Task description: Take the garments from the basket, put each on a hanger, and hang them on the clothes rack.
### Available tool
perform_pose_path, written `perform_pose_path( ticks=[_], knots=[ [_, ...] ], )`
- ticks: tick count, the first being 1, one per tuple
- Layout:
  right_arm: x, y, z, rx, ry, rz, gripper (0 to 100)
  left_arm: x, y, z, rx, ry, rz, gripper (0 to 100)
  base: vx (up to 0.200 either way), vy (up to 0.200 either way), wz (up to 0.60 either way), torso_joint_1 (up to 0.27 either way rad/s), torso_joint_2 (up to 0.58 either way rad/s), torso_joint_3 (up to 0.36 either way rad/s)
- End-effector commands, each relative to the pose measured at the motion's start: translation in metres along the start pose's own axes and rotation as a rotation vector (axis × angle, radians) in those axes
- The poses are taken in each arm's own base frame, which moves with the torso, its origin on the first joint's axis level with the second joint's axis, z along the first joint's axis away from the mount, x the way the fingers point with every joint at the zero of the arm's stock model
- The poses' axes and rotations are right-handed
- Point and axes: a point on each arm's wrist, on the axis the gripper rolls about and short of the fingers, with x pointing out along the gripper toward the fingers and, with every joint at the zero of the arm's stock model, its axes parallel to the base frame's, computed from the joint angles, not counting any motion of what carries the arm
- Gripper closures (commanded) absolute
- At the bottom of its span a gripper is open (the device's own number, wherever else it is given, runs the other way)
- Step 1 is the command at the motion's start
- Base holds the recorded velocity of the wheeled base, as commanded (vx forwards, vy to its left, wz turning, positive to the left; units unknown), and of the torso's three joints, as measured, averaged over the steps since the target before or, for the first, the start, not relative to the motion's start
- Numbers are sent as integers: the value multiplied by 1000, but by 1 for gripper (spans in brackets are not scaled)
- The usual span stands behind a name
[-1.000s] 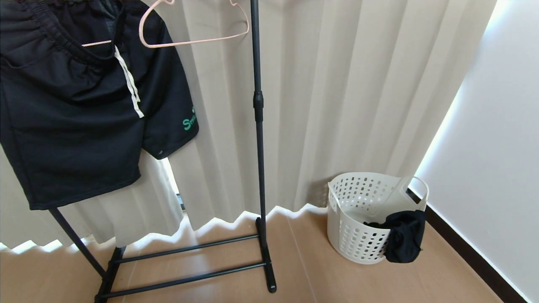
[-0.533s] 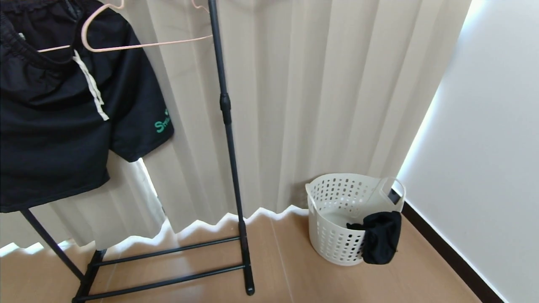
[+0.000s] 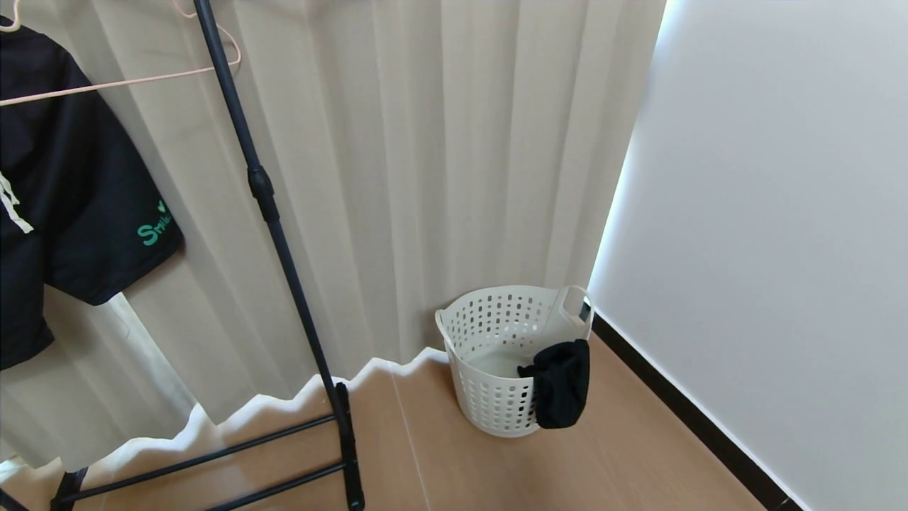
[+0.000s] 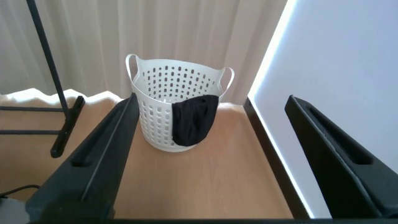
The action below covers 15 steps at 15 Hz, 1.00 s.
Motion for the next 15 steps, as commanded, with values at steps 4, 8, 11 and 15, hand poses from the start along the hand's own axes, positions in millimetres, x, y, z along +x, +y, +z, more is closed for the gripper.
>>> perform_pose_path(
  ticks=[4, 8, 11, 15],
  knots=[
    [0, 0, 0, -1, 0, 1, 0, 0, 0, 0, 0, 1, -1, 0, 150, -50, 0, -2, 2, 2],
    [0, 0, 0, -1, 0, 1, 0, 0, 0, 0, 0, 1, -1, 0, 200, -150, 0, 4, 4, 4],
    [0, 0, 0, -1, 0, 1, 0, 0, 0, 0, 0, 1, -1, 0, 200, 0, 0, 7, 1, 2],
    [0, 0, 0, -1, 0, 1, 0, 0, 0, 0, -1, 1, 1, 0, 50, 0, 0, 1, 2, 1]
  ],
)
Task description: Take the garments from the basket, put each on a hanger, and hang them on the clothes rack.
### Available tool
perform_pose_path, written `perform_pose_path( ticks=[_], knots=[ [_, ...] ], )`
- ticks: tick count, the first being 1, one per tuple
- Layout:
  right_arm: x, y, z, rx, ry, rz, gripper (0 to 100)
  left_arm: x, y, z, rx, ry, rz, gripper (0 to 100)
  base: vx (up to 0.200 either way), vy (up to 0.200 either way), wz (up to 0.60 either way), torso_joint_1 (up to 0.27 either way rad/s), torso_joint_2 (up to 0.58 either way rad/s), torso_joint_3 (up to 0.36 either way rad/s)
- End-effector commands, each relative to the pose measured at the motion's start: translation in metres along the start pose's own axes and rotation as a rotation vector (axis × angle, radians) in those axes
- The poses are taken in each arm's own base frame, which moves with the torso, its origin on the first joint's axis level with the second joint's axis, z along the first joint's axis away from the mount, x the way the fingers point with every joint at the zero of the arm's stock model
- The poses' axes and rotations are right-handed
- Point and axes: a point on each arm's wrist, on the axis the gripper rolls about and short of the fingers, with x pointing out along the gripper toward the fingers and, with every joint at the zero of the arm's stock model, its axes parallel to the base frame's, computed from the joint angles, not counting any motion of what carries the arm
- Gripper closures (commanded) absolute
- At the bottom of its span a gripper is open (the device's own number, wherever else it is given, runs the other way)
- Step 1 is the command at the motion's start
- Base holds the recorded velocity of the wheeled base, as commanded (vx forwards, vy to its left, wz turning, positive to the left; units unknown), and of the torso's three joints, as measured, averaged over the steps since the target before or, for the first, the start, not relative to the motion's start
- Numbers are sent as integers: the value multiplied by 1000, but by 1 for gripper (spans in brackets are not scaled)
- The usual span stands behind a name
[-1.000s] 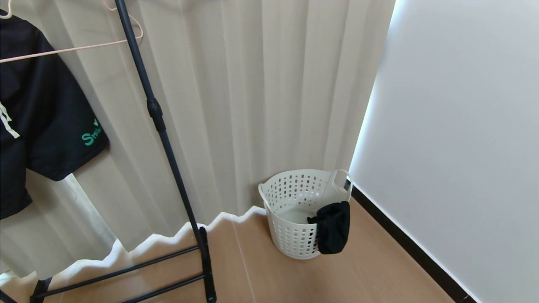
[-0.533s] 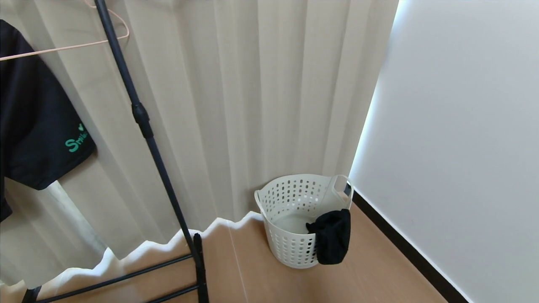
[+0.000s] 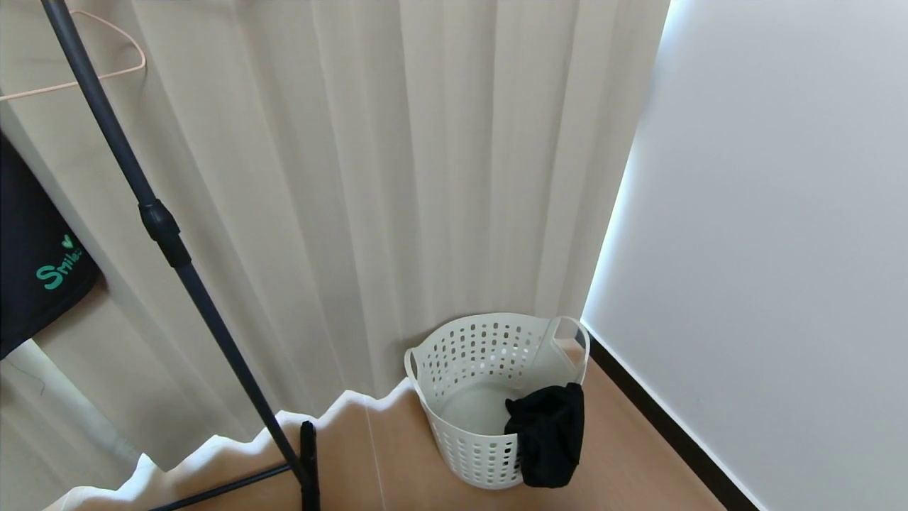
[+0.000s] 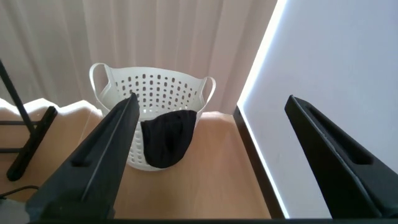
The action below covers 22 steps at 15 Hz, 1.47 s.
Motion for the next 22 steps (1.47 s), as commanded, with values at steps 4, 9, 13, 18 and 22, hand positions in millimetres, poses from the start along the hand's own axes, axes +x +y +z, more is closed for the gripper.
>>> perform_pose_path(
  ticks=[4, 9, 13, 18, 22],
  knots=[
    [0, 0, 0, 0, 0, 0, 0, 0, 0, 0, 1, 2, 3, 0, 0, 0, 0, 0, 0, 0],
    [0, 0, 0, 0, 0, 0, 0, 0, 0, 0, 3, 2, 5, 0, 0, 0, 0, 1, 1, -68],
    [0, 0, 0, 0, 0, 0, 0, 0, 0, 0, 3, 2, 5, 0, 0, 0, 0, 1, 4, -185],
    [0, 0, 0, 0, 0, 0, 0, 0, 0, 0, 3, 2, 5, 0, 0, 0, 0, 6, -1, -195],
    [0, 0, 0, 0, 0, 0, 0, 0, 0, 0, 3, 2, 5, 0, 0, 0, 0, 4, 2, -199]
  ],
)
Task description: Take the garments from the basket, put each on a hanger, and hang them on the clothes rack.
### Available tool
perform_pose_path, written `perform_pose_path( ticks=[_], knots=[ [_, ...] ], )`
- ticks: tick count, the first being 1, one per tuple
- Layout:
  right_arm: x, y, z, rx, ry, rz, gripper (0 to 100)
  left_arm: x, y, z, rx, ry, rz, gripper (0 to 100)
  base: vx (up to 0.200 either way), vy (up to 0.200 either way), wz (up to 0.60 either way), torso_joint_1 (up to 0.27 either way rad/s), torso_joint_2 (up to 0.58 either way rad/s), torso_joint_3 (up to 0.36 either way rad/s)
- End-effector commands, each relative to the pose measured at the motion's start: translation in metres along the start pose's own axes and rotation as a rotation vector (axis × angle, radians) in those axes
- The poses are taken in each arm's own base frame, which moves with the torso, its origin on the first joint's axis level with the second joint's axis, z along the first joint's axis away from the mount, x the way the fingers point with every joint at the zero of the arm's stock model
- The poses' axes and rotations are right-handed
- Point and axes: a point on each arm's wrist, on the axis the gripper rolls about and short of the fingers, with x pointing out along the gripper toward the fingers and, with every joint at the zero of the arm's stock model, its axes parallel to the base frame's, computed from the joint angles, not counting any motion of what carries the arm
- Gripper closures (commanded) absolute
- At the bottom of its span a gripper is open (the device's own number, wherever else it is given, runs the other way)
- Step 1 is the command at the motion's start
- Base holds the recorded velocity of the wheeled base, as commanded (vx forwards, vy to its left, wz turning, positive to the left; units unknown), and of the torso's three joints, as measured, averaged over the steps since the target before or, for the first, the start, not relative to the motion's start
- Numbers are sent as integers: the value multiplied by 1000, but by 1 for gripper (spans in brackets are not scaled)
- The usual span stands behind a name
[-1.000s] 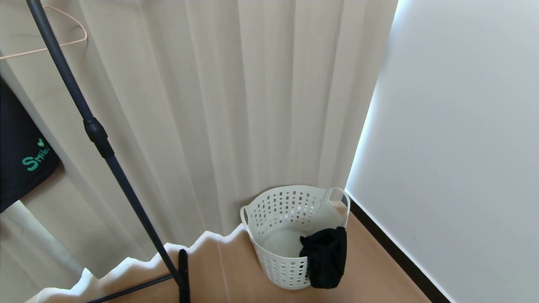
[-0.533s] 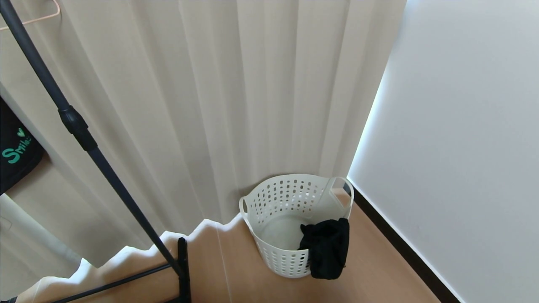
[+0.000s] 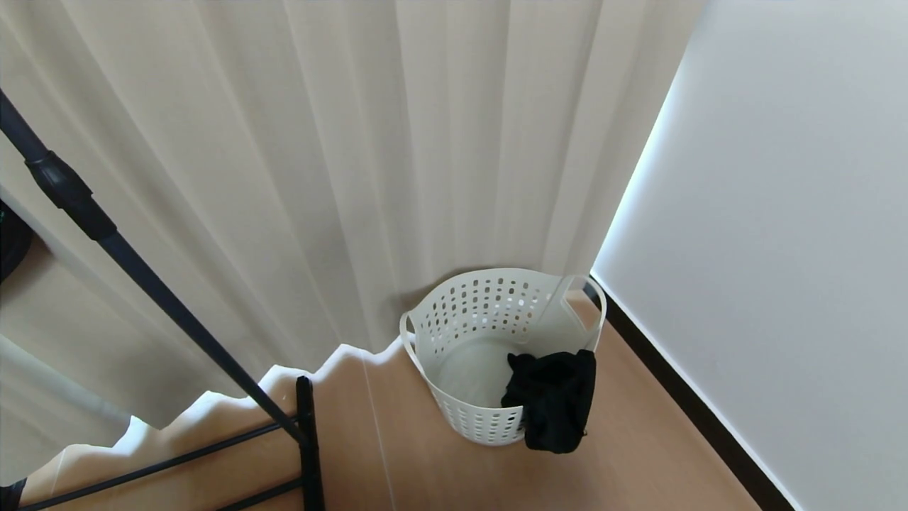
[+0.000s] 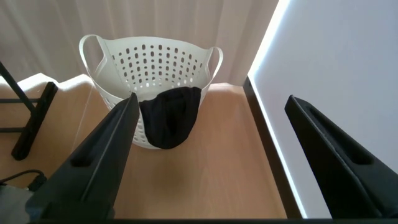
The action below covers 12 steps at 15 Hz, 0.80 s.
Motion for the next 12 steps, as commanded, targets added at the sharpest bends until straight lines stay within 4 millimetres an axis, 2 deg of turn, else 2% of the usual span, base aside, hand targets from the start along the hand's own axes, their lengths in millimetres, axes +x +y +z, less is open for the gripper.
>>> perform_pose_path(
  ticks=[1, 6, 12],
  knots=[
    [0, 0, 0, -1, 0, 1, 0, 0, 0, 0, 0, 1, 0, 0, 0, 0, 0, 2, -7, -173],
    [0, 0, 0, 0, 2, 1, 0, 0, 0, 0, 0, 2, 0, 0, 0, 0, 0, 2, 3, -33],
    [0, 0, 0, 0, 2, 1, 0, 0, 0, 0, 1, 5, -2, 0, 0, 0, 0, 1, 1, -169]
  ],
)
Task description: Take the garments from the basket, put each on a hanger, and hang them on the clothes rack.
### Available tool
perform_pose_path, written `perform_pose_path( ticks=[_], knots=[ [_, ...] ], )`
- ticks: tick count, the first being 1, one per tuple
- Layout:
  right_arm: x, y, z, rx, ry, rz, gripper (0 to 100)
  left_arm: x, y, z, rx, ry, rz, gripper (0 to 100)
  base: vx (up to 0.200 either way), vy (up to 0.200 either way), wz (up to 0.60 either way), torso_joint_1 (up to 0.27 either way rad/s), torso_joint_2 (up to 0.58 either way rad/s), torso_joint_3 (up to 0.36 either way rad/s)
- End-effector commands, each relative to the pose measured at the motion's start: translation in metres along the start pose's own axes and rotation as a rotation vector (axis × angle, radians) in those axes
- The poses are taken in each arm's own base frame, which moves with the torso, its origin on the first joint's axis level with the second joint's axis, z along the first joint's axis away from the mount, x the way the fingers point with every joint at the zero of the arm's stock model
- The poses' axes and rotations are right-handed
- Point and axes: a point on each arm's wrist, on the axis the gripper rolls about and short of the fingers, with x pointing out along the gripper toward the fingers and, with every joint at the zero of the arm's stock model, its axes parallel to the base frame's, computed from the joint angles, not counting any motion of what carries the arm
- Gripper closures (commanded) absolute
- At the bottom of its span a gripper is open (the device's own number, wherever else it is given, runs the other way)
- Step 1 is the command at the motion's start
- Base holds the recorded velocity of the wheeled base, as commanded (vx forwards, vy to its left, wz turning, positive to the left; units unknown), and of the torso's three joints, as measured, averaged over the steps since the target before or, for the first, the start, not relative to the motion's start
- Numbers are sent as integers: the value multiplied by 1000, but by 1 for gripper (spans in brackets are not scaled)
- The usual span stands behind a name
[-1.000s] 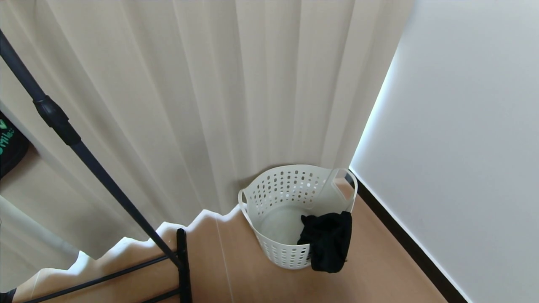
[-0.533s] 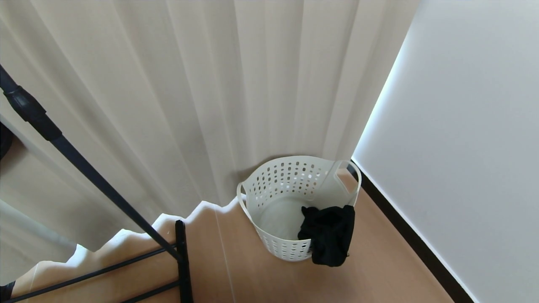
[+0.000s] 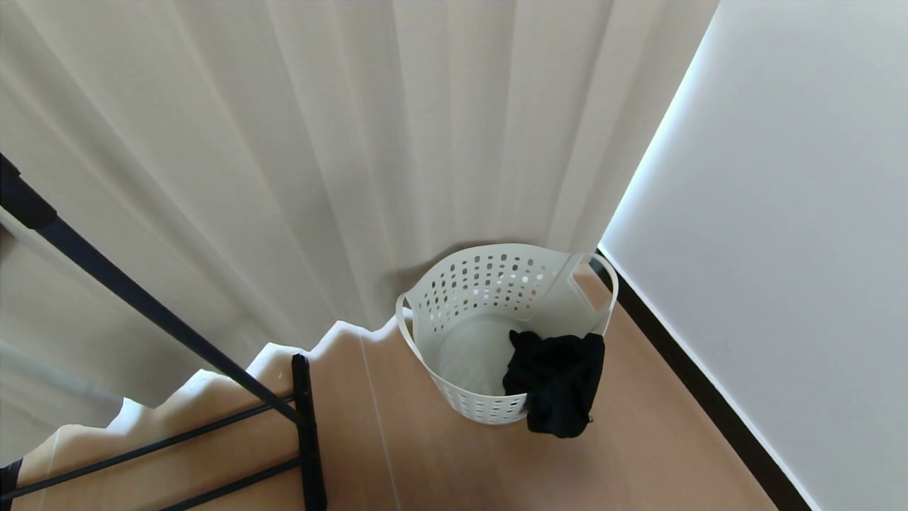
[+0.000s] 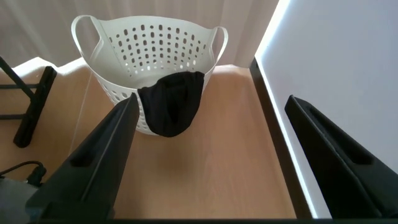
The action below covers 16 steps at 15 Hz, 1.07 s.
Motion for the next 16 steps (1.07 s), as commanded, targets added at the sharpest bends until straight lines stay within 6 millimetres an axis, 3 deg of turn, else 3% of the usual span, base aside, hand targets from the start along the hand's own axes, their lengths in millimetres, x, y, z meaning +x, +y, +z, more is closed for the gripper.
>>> perform_pose_path(
  ticks=[1, 16],
  knots=[
    [0, 0, 0, 0, 1, 1, 0, 0, 0, 0, 0, 1, 2, 0, 0, 0, 0, 2, 7, -198],
    [0, 0, 0, -8, 0, -3, 0, 0, 0, 0, -3, -1, -1, 0, 0, 0, 0, 2, 4, -194]
  ],
)
